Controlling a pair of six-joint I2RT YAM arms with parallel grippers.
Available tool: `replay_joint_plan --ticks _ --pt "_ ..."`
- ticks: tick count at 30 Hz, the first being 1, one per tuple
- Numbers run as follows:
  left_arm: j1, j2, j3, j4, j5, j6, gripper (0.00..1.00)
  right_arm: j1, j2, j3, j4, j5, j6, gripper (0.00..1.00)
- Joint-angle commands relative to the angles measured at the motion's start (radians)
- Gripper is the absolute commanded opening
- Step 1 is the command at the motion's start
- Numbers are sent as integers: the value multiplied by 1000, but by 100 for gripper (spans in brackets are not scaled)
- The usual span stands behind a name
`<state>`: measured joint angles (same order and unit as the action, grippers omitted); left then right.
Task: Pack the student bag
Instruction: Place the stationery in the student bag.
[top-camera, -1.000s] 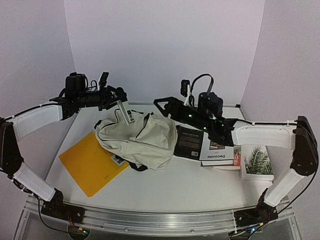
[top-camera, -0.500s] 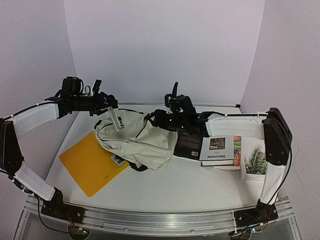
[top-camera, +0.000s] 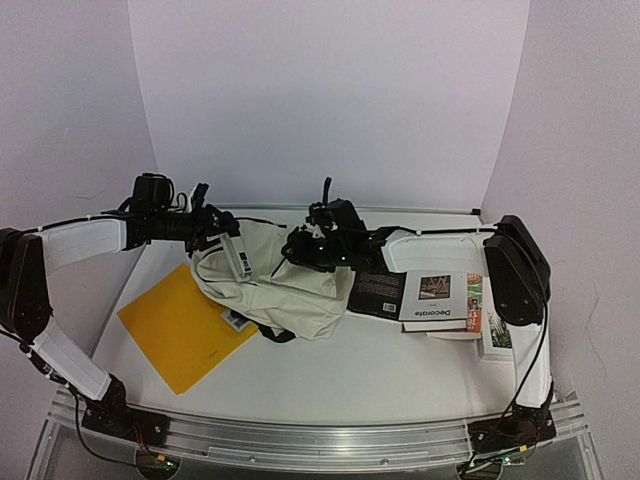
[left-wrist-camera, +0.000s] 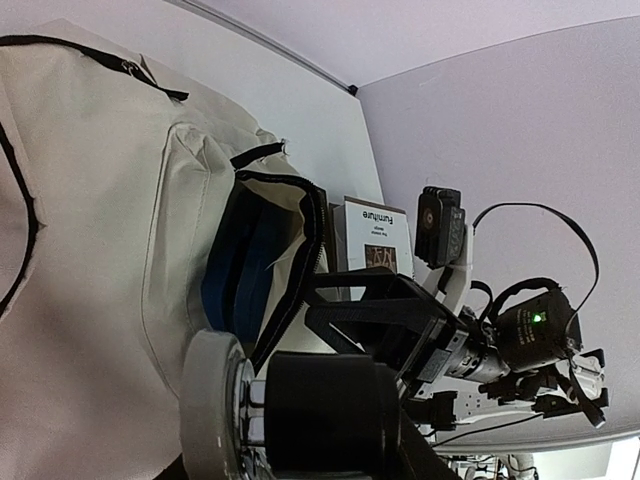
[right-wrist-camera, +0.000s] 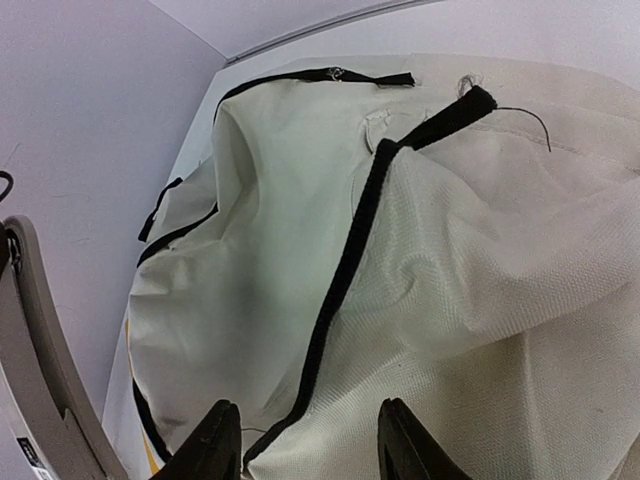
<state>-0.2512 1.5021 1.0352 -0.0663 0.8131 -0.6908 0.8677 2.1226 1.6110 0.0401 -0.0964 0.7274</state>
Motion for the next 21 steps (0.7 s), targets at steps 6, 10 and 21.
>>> replay_joint_plan --ticks 6,10,21 --pt "6 -83 -14 99 38 -31 15 6 54 69 -20 136 23 39" --pt "6 -90 -20 103 33 -36 15 8 47 73 -19 179 27 29" --pt "4 -51 -57 155 60 -86 14 9 -3 59 43 37 -39 0"
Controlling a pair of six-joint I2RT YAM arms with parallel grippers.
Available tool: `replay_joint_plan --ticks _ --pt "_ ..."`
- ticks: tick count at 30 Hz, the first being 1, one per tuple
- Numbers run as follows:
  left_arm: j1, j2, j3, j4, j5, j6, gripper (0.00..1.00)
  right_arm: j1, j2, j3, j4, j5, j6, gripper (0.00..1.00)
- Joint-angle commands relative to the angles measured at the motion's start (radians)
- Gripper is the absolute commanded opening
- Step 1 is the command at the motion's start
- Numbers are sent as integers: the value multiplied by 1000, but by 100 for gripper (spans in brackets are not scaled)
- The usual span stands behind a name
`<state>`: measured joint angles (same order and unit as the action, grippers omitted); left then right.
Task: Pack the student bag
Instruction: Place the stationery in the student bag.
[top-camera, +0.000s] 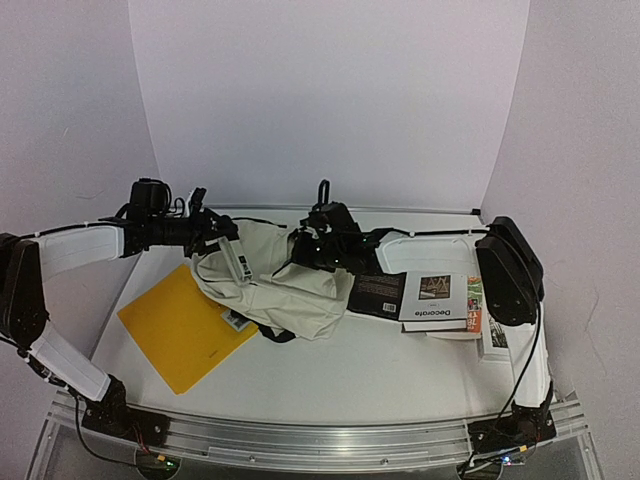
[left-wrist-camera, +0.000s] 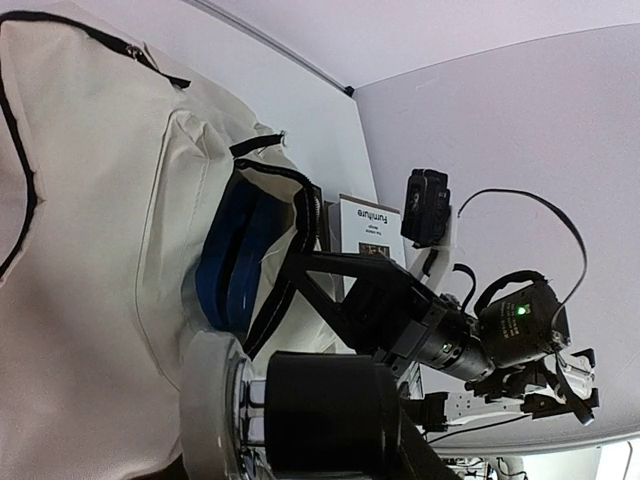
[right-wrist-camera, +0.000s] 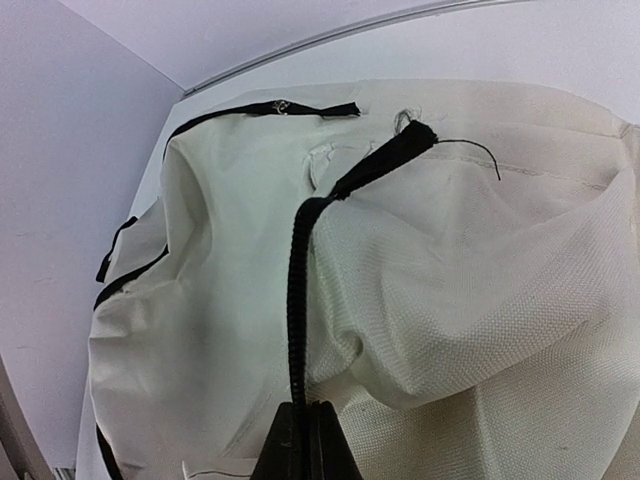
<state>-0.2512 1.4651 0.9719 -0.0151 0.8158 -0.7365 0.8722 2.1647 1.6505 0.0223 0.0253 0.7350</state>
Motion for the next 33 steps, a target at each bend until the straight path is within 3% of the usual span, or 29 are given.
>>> replay_joint_plan --ticks 1,6,13,17,25,33 --pt "4 -2 13 104 73 -43 14 6 -57 11 78 -122 -62 0" --pt "2 62 70 84 122 -39 14 29 -146 -32 86 -159 -164 0" --pt "-19 91 84 197 44 -53 10 35 -257 -120 86 -183 -258 0" --pt "-57 146 86 328 -2 -107 10 40 -277 -132 89 -197 -273 0" --pt "-157 247 122 441 -104 -141 9 45 -280 -148 101 -195 -272 0" --pt "-197 276 88 433 -113 -195 9 44 -322 -180 105 -61 -243 0"
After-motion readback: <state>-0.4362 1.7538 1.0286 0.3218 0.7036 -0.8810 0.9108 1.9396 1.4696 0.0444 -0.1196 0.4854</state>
